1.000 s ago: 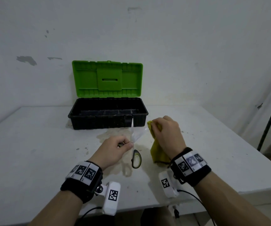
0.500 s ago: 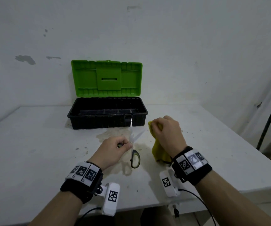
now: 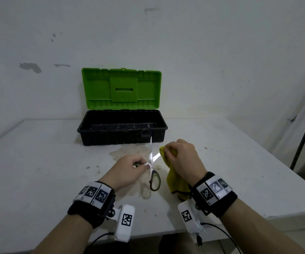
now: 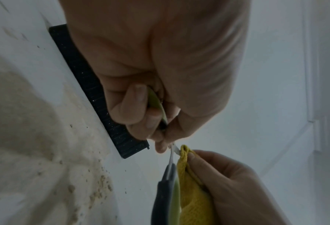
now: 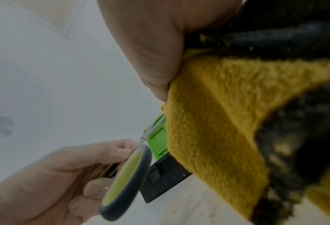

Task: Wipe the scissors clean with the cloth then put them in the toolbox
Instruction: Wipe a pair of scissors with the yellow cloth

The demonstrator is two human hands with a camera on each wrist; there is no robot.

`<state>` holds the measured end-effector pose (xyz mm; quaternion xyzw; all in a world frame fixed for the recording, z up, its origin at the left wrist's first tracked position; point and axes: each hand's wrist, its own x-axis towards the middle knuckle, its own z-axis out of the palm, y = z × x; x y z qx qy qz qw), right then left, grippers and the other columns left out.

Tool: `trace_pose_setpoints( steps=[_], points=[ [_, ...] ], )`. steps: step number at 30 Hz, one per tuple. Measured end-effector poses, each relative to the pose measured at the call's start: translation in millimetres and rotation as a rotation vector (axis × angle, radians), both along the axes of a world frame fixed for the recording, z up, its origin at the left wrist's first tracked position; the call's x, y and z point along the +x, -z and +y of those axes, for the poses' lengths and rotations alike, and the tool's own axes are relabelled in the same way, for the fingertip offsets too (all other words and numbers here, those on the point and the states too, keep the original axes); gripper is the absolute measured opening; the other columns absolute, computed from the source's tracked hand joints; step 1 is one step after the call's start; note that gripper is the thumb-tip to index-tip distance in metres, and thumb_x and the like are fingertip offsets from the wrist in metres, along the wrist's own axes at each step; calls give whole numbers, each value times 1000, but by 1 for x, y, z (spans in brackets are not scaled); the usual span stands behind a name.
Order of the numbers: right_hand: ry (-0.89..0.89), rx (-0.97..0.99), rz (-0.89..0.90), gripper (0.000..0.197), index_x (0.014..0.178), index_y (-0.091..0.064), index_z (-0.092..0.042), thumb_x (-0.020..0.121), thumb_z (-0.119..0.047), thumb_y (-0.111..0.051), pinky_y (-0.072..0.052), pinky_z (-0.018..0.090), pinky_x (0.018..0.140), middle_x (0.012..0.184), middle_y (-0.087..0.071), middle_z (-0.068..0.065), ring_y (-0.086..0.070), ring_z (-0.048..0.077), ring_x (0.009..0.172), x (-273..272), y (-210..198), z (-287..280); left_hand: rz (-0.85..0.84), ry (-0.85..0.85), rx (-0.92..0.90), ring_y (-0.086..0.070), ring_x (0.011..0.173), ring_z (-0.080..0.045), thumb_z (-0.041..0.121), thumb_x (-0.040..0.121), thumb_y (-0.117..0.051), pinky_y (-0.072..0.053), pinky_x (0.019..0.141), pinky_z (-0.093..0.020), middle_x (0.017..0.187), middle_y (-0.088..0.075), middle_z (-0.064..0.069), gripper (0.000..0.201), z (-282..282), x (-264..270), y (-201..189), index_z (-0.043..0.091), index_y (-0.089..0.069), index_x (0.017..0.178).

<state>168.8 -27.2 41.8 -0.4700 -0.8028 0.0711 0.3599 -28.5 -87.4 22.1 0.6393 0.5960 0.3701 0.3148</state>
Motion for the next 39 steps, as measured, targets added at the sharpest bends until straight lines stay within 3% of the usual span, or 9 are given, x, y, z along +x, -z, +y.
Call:
trace_pose_setpoints(
  steps=[5,10,15,17,20,23,30,34,39],
  points=[
    [16,2,-17,17,91,-73,-21,93,-30,-58,-48,28,70,83,-58,-3,-55,14,78,2,-3,2,-111,83,-71,-55,57,-10,15,98,-60,-50,59,-24,58,-59,10,18,-4,-4,-8,27,-73,95],
    [29,-14,-29,17,92,-72,-21,94,-29,-57,-44,24,67,83,-56,-4,-53,13,77,2,-4,1,-402,-74,-17,-68,66,-14,4,85,-77,-56,64,-21,88,-73,-9,36,1,-3,-7,16,-69,118],
    [25,-14,-20,18,89,-72,-21,93,-31,-58,-45,25,67,82,-57,-4,-52,12,77,-3,-1,-1,-599,-214,-19,-74,91,-30,9,82,-79,-58,85,-38,87,-75,-12,11,7,0,-3,4,-73,90],
    [20,-19,-23,17,90,-72,-22,93,-32,-57,-40,19,64,81,-57,-4,-51,11,77,-5,0,-2,-768,-236,-66,-75,92,-31,11,87,-75,-56,91,-44,93,-75,-16,12,9,3,-1,4,-68,93],
    [13,-20,-11,17,91,-72,-22,92,-32,-58,-34,12,62,83,-58,-5,-52,10,77,-10,-1,-5,-1014,-227,-156,-75,94,-38,22,97,-64,-60,82,-47,102,-68,-17,18,9,6,-3,6,-59,103],
    [-4,-28,-17,17,94,-72,-21,92,-30,-58,-37,18,67,87,-60,-3,-52,11,80,-14,-3,-8,-1055,-224,-220,-75,94,-37,25,101,-56,-62,78,-48,90,-75,-16,23,8,8,-3,3,-57,105],
    [24,-4,-7,14,92,-63,-21,92,-35,-58,-45,24,69,89,-58,-7,-53,11,79,-15,-4,-11,-1109,-239,-282,-70,67,-20,-8,89,-64,-62,62,-31,72,-68,-14,10,8,5,11,2,-64,91],
    [15,162,-22,19,98,-58,-16,96,-35,-55,-50,32,61,97,-53,-1,-55,18,74,-25,-4,-17,-1128,-240,-252,-70,64,-18,-5,89,-66,-62,62,-31,74,-71,-13,11,7,12,11,-1,-68,100],
    [-224,114,-61,18,110,-62,-12,97,-21,-55,-50,29,72,108,-48,7,-53,18,76,-34,15,-21,-1136,-239,-191,-71,84,-25,-1,91,-64,-62,80,-35,98,-74,-22,13,10,17,14,-4,-71,102]
  ],
)
